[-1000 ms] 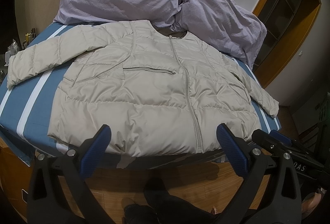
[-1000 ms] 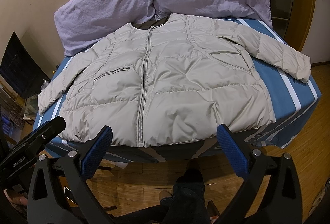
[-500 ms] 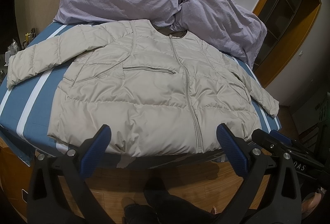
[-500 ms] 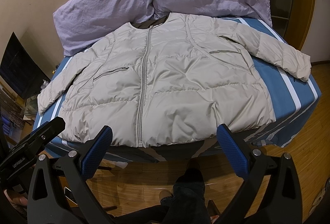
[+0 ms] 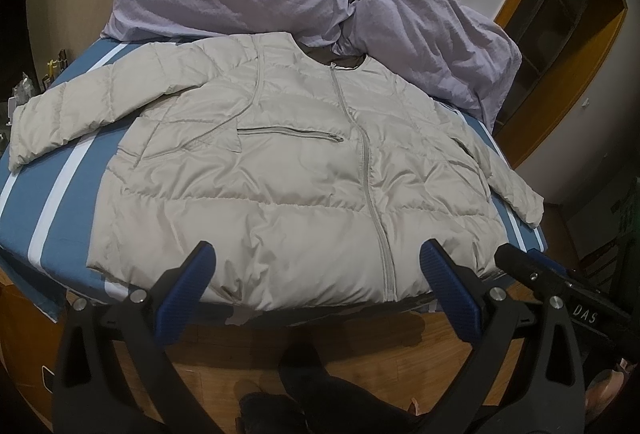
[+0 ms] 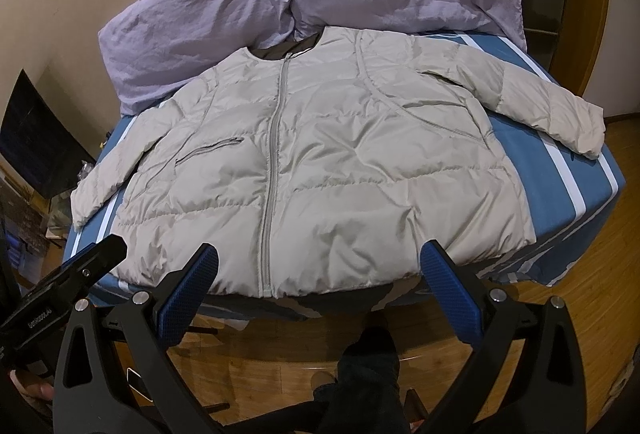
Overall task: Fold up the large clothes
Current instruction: 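Grasp the beige jacket's sleeve cuff with the right gripper and lift it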
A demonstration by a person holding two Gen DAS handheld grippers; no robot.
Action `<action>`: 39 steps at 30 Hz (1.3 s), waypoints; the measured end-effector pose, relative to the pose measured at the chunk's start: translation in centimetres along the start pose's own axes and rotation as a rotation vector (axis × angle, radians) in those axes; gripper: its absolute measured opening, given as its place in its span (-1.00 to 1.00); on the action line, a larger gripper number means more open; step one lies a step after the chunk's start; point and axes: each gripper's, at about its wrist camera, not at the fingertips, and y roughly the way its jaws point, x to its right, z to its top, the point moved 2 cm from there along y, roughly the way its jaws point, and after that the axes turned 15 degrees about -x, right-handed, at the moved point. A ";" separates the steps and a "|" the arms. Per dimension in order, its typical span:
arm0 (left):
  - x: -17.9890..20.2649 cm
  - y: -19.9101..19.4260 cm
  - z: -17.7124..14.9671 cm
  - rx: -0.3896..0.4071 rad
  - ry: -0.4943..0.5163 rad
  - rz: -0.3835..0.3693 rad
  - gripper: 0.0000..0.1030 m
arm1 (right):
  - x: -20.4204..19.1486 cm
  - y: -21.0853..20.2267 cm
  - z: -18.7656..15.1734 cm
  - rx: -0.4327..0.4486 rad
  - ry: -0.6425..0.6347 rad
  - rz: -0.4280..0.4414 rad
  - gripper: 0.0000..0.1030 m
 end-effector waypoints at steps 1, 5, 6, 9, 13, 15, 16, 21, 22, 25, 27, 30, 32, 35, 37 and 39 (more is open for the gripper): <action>0.0 0.1 0.0 -0.001 -0.001 0.000 0.96 | 0.3 0.1 0.4 0.003 0.002 -0.004 0.97; -0.2 1.2 1.2 -0.015 -0.010 0.019 0.96 | 1.6 0.4 1.8 0.025 0.023 -0.024 0.97; -0.2 1.5 1.6 -0.020 -0.011 0.024 0.96 | 2.0 0.6 2.3 0.025 0.033 -0.030 0.97; -0.2 2.5 2.3 -0.034 -0.008 0.053 0.96 | 4.0 1.2 3.8 0.013 0.078 -0.035 0.97; -0.2 3.9 3.6 -0.052 -0.001 0.090 0.96 | 8.6 2.1 6.3 0.002 0.202 -0.046 0.97; -0.2 4.6 4.4 -0.058 0.001 0.105 0.96 | 10.8 2.4 7.5 0.001 0.251 -0.067 0.97; -0.3 5.0 4.9 -0.062 0.002 0.111 0.96 | 12.2 2.6 8.3 -0.001 0.282 -0.087 0.97; -0.3 6.7 6.8 -0.079 -0.001 0.130 0.96 | 19.2 3.3 10.5 0.028 0.429 -0.167 0.95; -0.3 7.1 7.3 -0.082 -0.002 0.133 0.96 | 20.3 3.4 10.9 0.031 0.448 -0.184 0.90; -0.3 7.9 8.3 -0.090 -0.004 0.142 0.96 | 24.3 3.8 11.9 0.037 0.516 -0.245 0.76; -0.2 8.3 9.1 -0.093 -0.007 0.147 0.96 | 27.2 4.1 12.1 0.037 0.573 -0.281 0.70; -0.2 8.9 10.1 -0.096 -0.020 0.155 0.96 | 31.2 4.5 12.0 0.032 0.668 -0.312 0.60; -0.3 9.3 10.6 -0.098 -0.036 0.160 0.96 | 33.7 4.9 11.9 0.024 0.723 -0.337 0.57; -0.4 9.7 11.3 -0.102 -0.059 0.168 0.96 | 36.4 5.6 11.7 0.012 0.787 -0.356 0.57; -0.3 9.9 11.7 -0.102 -0.073 0.173 0.96 | 37.7 6.3 11.8 0.006 0.820 -0.355 0.57; -0.2 10.1 12.1 -0.101 -0.085 0.177 0.96 | 39.0 7.2 12.1 -0.007 0.848 -0.342 0.57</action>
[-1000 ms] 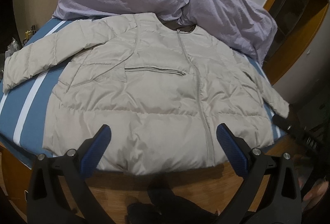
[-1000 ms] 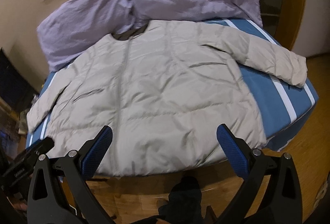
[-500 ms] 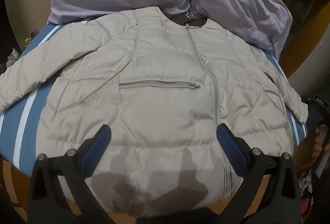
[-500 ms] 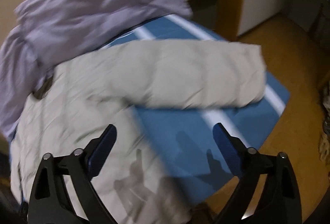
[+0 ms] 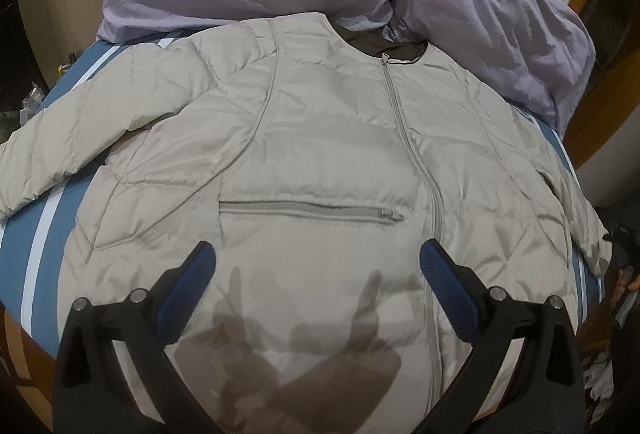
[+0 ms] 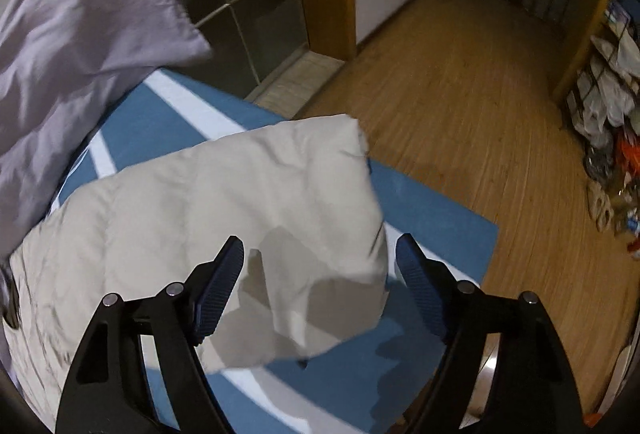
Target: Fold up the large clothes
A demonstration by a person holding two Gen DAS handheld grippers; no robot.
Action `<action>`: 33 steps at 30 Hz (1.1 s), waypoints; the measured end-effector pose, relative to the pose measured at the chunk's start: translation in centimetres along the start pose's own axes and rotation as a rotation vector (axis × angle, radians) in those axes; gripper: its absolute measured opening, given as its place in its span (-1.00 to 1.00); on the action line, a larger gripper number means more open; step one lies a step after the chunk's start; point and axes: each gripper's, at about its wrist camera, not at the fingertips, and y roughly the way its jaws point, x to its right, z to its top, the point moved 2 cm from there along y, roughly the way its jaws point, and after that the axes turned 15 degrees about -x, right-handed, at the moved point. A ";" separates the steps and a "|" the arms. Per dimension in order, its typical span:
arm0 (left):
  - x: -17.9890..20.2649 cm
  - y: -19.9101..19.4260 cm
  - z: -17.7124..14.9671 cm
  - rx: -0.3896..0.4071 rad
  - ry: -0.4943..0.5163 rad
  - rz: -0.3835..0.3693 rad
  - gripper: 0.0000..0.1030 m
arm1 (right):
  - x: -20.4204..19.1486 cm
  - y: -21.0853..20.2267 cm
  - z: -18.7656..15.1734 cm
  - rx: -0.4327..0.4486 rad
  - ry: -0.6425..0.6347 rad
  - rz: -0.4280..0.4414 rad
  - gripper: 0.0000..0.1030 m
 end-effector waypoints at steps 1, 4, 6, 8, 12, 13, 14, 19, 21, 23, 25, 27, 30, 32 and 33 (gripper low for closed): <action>0.2 0.0 0.2 0.001 -0.006 0.001 0.96 | 0.3 0.3 0.3 -0.007 0.008 -0.001 0.57; 0.7 0.0 0.8 0.013 -0.015 -0.005 0.96 | 0.6 1.6 0.6 -0.045 0.020 0.012 0.48; 0.9 -0.1 0.9 0.022 -0.016 -0.006 0.96 | 0.7 2.6 0.5 -0.070 0.018 0.037 0.38; 0.8 0.0 1.0 0.022 -0.019 -0.010 0.96 | 1.1 2.7 0.0 -0.066 0.021 0.052 0.27; -0.1 0.3 1.3 0.013 -0.026 -0.016 0.96 | 0.1 2.8 -0.4 -0.036 -0.045 0.044 -0.15; -0.3 0.3 1.4 0.010 -0.025 -0.014 0.96 | -0.3 2.9 -0.2 -0.036 -0.050 0.048 -0.33; -0.6 0.2 1.5 0.009 -0.024 -0.015 0.96 | -0.4 2.7 -0.3 -0.032 -0.050 0.048 -0.46; -2.4 -0.5 2.0 0.022 -0.013 -0.012 0.96 | -1.4 0.3 -0.8 0.020 -0.059 0.020 -0.71; -3.3 -0.8 2.2 0.028 -0.016 -0.011 0.96 | -2.4 -1.1 -1.1 0.061 -0.073 0.020 -0.71; -4.0 -0.9 2.3 0.031 -0.019 -0.015 0.96 | -3.7 -2.3 -1.4 0.096 -0.100 0.035 -0.72; -4.6 -1.0 2.4 0.032 -0.017 -0.018 0.96 | -5.8 -3.8 -2.4 0.129 -0.153 0.067 -0.72; -5.1 -1.2 2.4 0.036 -0.014 -0.020 0.96 | -8.0 -4.7 -3.5 0.143 -0.203 0.093 -0.72; -6.0 -1.6 2.2 0.048 -0.021 -0.023 0.96 | -13.1 -5.1 -6.2 0.134 -0.310 0.154 -0.72; -6.8 -1.6 2.0 0.039 -0.043 -0.019 0.96 | -16.4 -5.2 -7.7 0.117 -0.378 0.186 -0.72; -7.1 -1.6 2.0 0.038 -0.047 -0.018 0.96 | -17.9 -5.1 -8.5 0.106 -0.411 0.202 -0.72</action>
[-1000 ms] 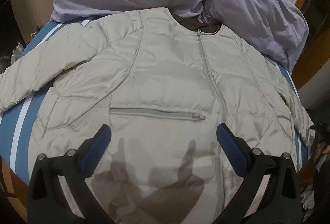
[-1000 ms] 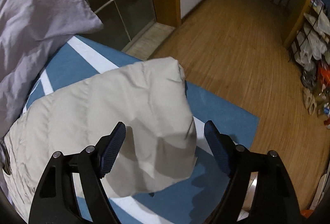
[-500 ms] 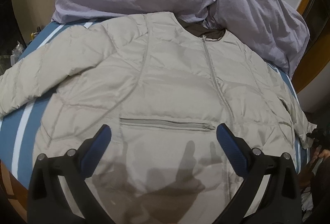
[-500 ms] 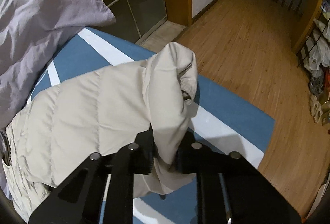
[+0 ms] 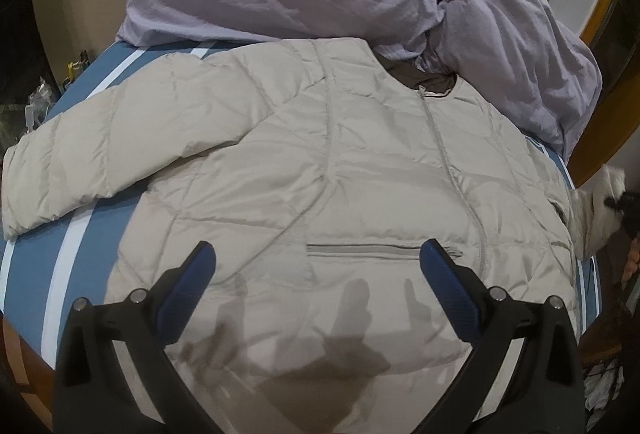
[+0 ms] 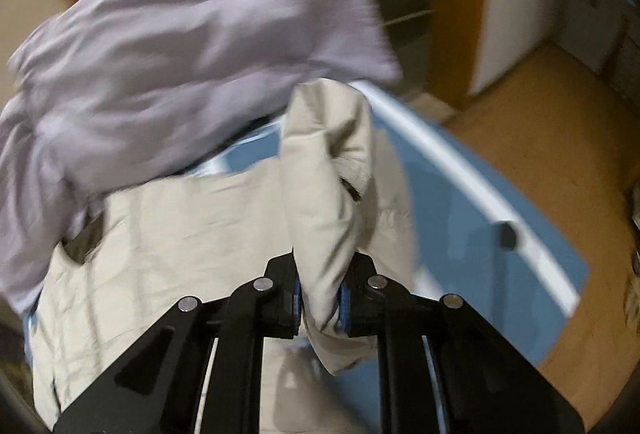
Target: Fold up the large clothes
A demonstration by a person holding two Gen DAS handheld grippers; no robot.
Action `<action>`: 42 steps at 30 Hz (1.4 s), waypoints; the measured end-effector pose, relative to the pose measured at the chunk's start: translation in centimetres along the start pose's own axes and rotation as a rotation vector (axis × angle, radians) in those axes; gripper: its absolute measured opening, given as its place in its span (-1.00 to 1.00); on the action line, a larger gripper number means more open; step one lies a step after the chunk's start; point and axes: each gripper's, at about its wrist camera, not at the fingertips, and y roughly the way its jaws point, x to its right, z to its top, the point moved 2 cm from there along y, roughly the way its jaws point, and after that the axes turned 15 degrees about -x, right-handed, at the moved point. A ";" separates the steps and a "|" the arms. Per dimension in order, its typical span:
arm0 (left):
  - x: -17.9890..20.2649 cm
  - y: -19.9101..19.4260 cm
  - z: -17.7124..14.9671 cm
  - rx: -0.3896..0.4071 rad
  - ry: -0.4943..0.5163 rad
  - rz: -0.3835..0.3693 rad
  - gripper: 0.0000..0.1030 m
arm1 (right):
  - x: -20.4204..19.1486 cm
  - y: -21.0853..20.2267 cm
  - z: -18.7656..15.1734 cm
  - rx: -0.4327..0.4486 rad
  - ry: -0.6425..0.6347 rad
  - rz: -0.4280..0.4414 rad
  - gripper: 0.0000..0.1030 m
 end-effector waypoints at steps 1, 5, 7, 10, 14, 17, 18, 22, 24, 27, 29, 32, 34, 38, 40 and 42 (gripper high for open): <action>-0.4 -0.1 -0.1 0.001 -0.004 0.002 0.96 | -1.3 0.3 -0.3 -0.011 -0.022 0.016 -0.72; -1.9 -0.6 -0.4 0.009 -0.030 0.003 0.96 | -8.1 2.8 -1.7 -0.087 -0.124 0.075 -0.72; -2.5 -0.8 -0.4 0.013 -0.041 0.007 0.96 | -11.2 3.9 -3.0 -0.130 -0.180 0.099 -0.72; -3.5 -1.3 -0.6 0.022 -0.059 0.012 0.96 | -15.7 5.0 -5.2 -0.189 -0.258 0.138 -0.72; -4.6 -1.9 -0.9 0.029 -0.079 0.020 0.96 | -21.0 5.6 -8.5 -0.235 -0.376 0.176 -0.72; -5.5 -2.2 -1.1 0.034 -0.096 0.028 0.96 | -23.7 5.4 -9.8 -0.253 -0.428 0.205 -0.72; -5.8 -2.3 -1.2 0.035 -0.102 0.031 0.96 | -24.7 5.2 -10.4 -0.258 -0.443 0.217 -0.72; -6.5 -2.8 -1.6 0.041 -0.119 0.037 0.96 | -27.3 5.1 -11.1 -0.261 -0.470 0.242 -0.72; -6.9 -3.0 -1.7 0.043 -0.126 0.040 0.96 | -27.7 4.8 -11.2 -0.263 -0.476 0.255 -0.72; -7.2 -3.1 -1.9 0.043 -0.135 0.042 0.96 | -28.9 5.2 -11.5 -0.271 -0.480 0.266 -0.72; -7.3 -3.2 -2.0 0.042 -0.138 0.044 0.96 | -29.4 6.1 -11.8 -0.288 -0.484 0.261 -0.72; -7.4 -3.3 -2.0 0.040 -0.139 0.047 0.96 | -29.6 7.8 -13.0 -0.339 -0.502 0.236 -0.66; -7.4 -3.3 -2.0 0.041 -0.138 0.047 0.96 | -29.5 8.6 -13.7 -0.365 -0.508 0.220 -0.60; -7.5 -3.3 -1.8 0.041 -0.137 0.047 0.96 | -29.6 7.0 -13.7 -0.341 -0.529 0.249 0.08; -7.6 -3.3 -1.7 0.036 -0.141 0.036 0.96 | -29.5 5.7 -13.1 -0.307 -0.527 0.268 0.13; -7.7 -3.2 -1.6 0.035 -0.144 0.031 0.96 | -29.3 4.3 -11.9 -0.267 -0.512 0.282 0.13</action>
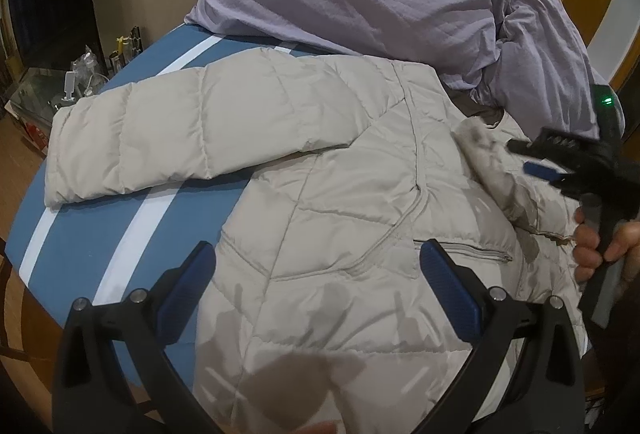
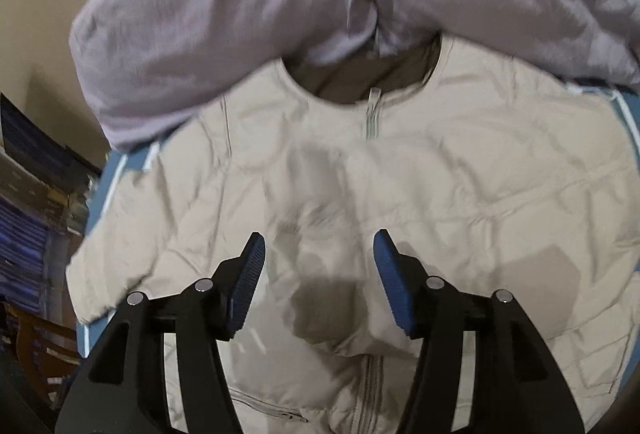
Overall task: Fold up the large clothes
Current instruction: 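Grasp the other sleeve with the left gripper and lift it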
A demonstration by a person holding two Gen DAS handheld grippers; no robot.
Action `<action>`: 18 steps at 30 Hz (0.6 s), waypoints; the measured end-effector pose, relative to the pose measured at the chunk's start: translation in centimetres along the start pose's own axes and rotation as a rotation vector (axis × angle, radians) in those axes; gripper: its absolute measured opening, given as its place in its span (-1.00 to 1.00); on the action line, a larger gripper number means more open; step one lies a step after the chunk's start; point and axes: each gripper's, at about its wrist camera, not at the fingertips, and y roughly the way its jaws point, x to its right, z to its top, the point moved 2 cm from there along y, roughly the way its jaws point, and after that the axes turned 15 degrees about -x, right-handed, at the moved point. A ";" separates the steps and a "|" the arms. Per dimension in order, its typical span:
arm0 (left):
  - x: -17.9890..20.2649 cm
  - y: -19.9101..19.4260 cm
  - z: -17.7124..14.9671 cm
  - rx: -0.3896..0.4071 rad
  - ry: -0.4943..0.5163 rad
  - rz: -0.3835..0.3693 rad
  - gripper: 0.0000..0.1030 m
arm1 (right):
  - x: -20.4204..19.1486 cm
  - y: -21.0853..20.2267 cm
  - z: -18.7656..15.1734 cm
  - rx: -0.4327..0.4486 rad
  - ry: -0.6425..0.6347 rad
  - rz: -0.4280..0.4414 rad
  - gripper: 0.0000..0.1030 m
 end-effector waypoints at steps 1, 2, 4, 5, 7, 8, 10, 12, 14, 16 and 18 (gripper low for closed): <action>-0.1 0.0 0.1 -0.001 -0.002 -0.002 0.96 | 0.2 -0.6 0.3 0.017 0.008 -0.004 0.13; -0.2 0.1 0.1 -0.002 -0.004 -0.003 0.96 | 0.5 -1.1 0.6 0.035 0.017 -0.014 0.13; -0.5 0.1 0.2 -0.003 -0.007 -0.006 0.96 | 1.3 -1.5 1.1 0.057 0.034 -0.065 0.13; -0.6 0.1 0.3 -0.002 -0.009 -0.006 0.96 | 1.7 -1.4 1.3 0.054 0.043 -0.094 0.13; -1.1 0.0 0.5 0.003 -0.018 0.002 0.96 | 2.3 -0.5 1.2 0.034 0.048 -0.128 0.13; -1.3 0.0 0.7 0.005 -0.024 0.006 0.96 | 2.3 0.1 1.0 0.019 0.045 -0.139 0.13; -2.1 -0.1 1.0 0.012 -0.038 0.019 0.96 | 2.2 1.4 0.6 -0.019 0.031 -0.146 0.13; -2.9 -0.2 1.4 0.016 -0.055 0.034 0.96 | 1.6 2.6 -0.1 -0.049 0.018 -0.133 0.15; -4.1 -0.2 1.9 0.016 -0.078 0.044 0.96 | 1.1 3.2 -0.5 -0.050 0.006 -0.143 0.21; -5.6 -0.4 2.3 0.019 -0.107 0.051 0.96 | 0.7 3.6 -0.7 -0.049 0.007 -0.148 0.25; -7.1 -0.4 2.8 0.020 -0.142 0.067 0.96 | 0.6 4.2 -0.9 -0.046 0.014 -0.157 0.31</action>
